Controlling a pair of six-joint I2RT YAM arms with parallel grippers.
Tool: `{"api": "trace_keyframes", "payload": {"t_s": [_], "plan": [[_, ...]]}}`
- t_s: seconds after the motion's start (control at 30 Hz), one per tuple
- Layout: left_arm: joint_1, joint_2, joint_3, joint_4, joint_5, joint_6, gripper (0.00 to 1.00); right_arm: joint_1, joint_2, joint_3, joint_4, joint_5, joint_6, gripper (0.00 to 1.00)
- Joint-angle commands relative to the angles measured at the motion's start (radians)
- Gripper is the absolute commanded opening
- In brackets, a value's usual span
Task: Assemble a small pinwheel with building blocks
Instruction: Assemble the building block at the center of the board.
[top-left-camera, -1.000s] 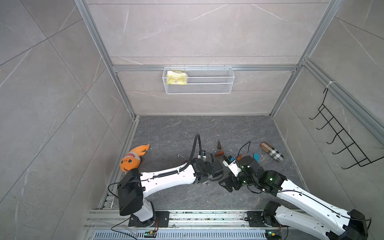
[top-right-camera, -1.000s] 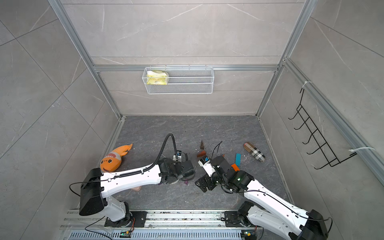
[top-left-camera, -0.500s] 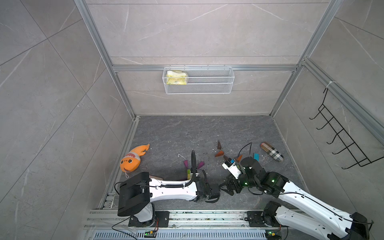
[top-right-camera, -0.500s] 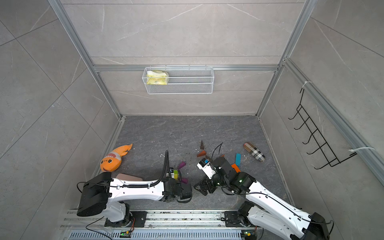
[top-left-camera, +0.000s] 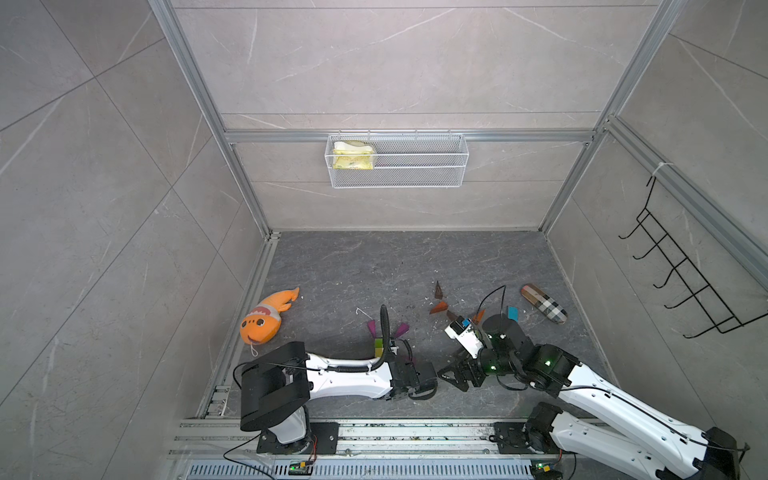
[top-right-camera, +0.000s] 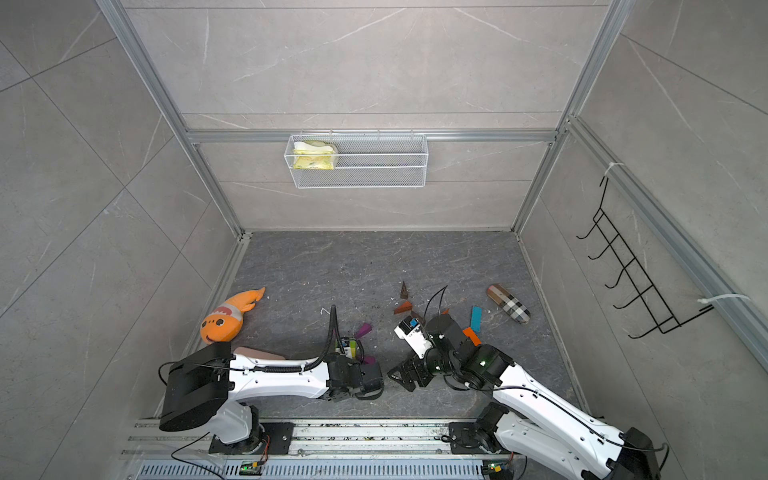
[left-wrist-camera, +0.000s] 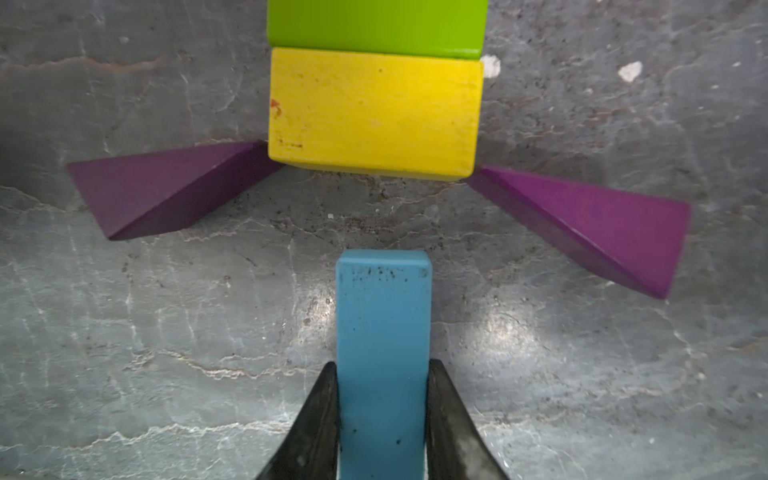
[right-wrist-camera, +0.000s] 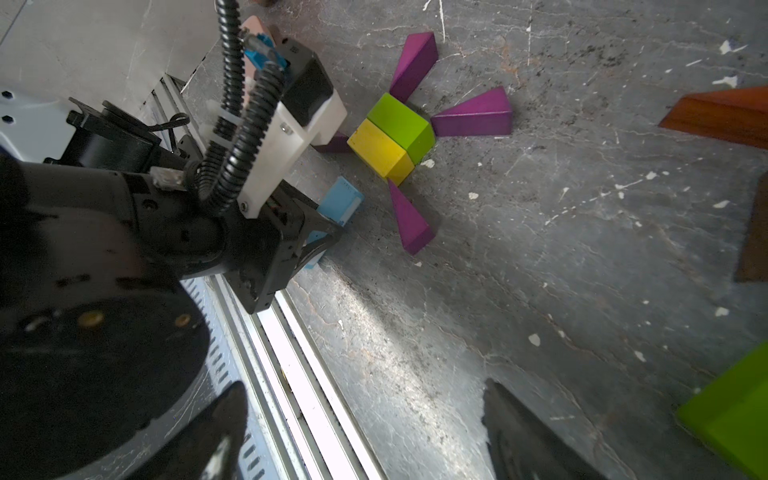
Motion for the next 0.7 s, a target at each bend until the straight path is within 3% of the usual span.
{"api": "trace_keyframes", "payload": {"t_s": [0.0,0.67], "plan": [[0.022,-0.001,0.005,0.000,0.011,0.023,0.15,0.000,-0.009,-0.016,0.011,-0.015,0.003,0.89],[0.089,0.029,0.008,0.001,0.059,0.106,0.17,-0.001,0.007,-0.011,0.009,-0.014,-0.003,0.88]]}}
